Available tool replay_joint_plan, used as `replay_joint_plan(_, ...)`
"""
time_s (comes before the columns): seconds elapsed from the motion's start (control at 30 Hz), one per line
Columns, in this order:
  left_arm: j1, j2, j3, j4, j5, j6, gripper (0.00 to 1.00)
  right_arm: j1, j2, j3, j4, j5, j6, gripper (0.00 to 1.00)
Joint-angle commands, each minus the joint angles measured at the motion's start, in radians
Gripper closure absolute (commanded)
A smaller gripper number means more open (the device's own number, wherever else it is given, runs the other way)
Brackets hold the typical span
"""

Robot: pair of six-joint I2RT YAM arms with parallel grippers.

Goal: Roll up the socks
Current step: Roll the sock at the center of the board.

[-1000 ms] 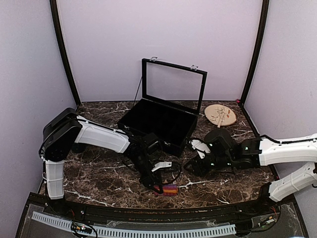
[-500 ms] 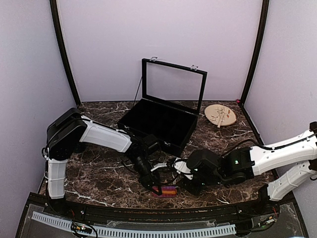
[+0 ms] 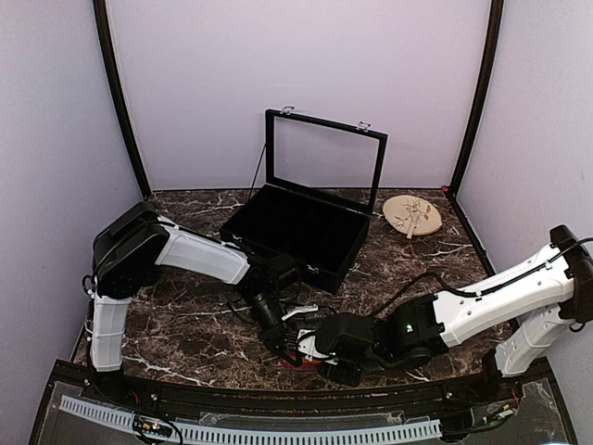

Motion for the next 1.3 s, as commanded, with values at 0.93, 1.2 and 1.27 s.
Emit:
replay_joint_plan(0.93, 0.008, 0.059, 0.018, -0.105, -0.006, 0.038, 0.79, 0.028, 0.239, 0.085, 0.055, 0.088, -0.269, 0.50)
replay_joint_plan(1.2, 0.008, 0.060, 0.016, -0.107, 0.000, 0.041, 0.78, -0.002, 0.249, 0.074, 0.086, 0.091, -0.290, 0.49)
replay_joint_plan(1.27, 0.008, 0.061, 0.015, -0.108, 0.001, 0.042, 0.78, -0.009, 0.254, 0.073, 0.094, 0.087, -0.298, 0.49)
